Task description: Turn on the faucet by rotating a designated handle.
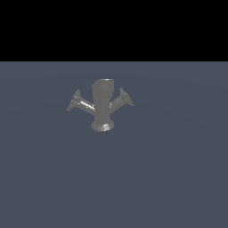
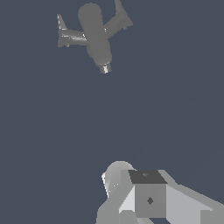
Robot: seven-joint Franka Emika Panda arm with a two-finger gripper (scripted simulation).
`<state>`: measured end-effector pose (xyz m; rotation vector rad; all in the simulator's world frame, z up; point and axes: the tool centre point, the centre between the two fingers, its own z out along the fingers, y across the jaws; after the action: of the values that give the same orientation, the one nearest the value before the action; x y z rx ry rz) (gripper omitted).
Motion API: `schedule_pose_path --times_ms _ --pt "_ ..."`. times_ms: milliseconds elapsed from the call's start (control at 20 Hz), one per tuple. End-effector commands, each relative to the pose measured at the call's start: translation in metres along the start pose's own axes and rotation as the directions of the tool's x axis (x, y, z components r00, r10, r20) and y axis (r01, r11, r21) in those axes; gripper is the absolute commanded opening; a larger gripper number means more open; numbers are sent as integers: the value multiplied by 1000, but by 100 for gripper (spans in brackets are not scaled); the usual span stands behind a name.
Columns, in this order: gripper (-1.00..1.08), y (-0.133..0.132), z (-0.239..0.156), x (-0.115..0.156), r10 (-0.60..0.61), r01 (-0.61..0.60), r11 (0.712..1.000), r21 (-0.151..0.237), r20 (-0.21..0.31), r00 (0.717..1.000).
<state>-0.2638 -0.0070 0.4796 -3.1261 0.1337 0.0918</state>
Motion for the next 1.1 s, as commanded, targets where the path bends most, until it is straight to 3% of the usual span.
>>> schedule_pose_path --times_ms 0,50,100,150,200,250,350,450,500,550,600,650,700,750,850,900,950,1050 --pt "-39 -7 15 4 -28 28 999 -21 22 999" --pt "-22 -10 32 10 -16 19 999 -42 54 998" --pt "-3 -29 50 15 -48 52 997 -50 69 996" --pt "13 -16 65 20 -18 23 998 -57 96 995" --pt "20 -48 80 26 -73 77 997 -25 116 991" --pt "29 -40 95 34 -30 30 1000 6 126 992" --pt "15 -66 119 44 -130 134 991 -19 146 981" --pt "-10 -101 135 58 -157 154 987 34 133 979" --pt "-6 -93 135 76 -117 110 992 64 118 986" --pt "-10 -125 147 75 -133 127 991 51 123 984" --pt "-5 -99 154 98 -40 32 997 77 115 992" --pt "-5 -70 151 102 22 -33 995 95 112 994" --pt "-7 -90 166 106 -25 14 996 92 120 992" --pt "-15 -100 178 111 5 -17 995 100 128 992" --pt "-48 -105 187 141 31 -38 996 84 84 996" --pt "-73 -120 190 153 -6 2 998 66 59 998" --pt "-91 -143 203 154 -83 82 996 25 46 996" --pt "-62 -140 213 185 -75 75 997 3 -2 997"
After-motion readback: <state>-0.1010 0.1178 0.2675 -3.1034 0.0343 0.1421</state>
